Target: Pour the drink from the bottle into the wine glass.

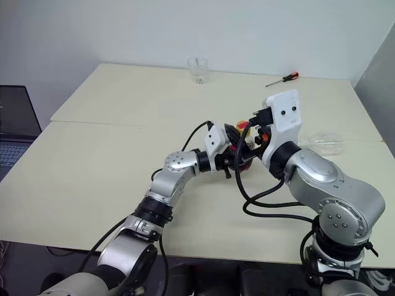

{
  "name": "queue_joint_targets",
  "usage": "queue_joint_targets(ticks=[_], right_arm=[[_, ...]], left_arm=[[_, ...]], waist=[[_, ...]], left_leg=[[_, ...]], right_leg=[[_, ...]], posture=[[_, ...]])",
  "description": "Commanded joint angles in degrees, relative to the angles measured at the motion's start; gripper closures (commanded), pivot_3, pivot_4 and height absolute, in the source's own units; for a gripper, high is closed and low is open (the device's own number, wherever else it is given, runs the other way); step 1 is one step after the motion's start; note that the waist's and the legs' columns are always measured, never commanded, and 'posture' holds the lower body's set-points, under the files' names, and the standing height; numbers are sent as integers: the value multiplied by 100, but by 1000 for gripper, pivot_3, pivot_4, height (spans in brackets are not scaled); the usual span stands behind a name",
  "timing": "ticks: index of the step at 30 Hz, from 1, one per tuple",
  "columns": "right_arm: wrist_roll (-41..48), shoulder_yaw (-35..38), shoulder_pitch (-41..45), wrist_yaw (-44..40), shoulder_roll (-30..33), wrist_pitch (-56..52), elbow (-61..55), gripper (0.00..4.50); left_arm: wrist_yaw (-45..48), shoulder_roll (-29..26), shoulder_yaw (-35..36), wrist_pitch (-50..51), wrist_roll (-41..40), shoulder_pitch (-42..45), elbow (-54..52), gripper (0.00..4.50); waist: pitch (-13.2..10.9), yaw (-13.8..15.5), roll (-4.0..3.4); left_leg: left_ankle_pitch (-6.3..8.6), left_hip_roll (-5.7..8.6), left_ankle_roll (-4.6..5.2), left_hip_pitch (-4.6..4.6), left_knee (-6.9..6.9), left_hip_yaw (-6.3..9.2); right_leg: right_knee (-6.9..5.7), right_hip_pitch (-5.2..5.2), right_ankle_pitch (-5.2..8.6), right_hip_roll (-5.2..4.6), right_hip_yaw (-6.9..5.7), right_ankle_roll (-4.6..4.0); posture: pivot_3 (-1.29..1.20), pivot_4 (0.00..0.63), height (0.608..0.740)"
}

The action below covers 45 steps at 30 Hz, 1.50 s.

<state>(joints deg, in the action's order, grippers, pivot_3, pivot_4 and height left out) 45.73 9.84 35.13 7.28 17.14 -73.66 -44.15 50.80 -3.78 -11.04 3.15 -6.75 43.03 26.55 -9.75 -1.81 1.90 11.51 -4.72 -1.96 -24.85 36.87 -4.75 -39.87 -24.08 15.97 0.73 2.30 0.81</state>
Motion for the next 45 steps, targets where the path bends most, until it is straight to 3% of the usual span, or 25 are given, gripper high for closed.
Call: queue_joint_targets(ticks=[1,15,30,45], right_arm=[[-305,-64,162,209,-138,85,186,0],[-1334,-310,274,139,-626,1041,1210,0],[-1046,441,-303,-499,88,1050,585,0],[-155,1202,-1074,-1052,582,1172,105,0]], left_arm=[[19,53,23,-106,-110,126,-183,3455],[-102,-28,31,-172,-32,64,-279,3457],[-114,-18,25,-191,-94,138,-169,3458],[-90,-38,14,-222,-92,178,-84,3458]], waist=[[0,-1,0],[0,-2,0],[0,-4,0],[-1,-4,1]], left_leg=[[0,0,0,0,-1,0],[0,0,1,-6,-2,-2],[0,0,1,-5,-5,-1],[0,1,1,-6,-6,0]], right_leg=[[0,0,0,1,0,0],[7,-3,-1,0,0,-1],[9,-2,0,1,-2,1],[15,0,2,1,-1,3]], posture=[[0,150,740],[0,150,740],[0,150,740],[0,150,740]])
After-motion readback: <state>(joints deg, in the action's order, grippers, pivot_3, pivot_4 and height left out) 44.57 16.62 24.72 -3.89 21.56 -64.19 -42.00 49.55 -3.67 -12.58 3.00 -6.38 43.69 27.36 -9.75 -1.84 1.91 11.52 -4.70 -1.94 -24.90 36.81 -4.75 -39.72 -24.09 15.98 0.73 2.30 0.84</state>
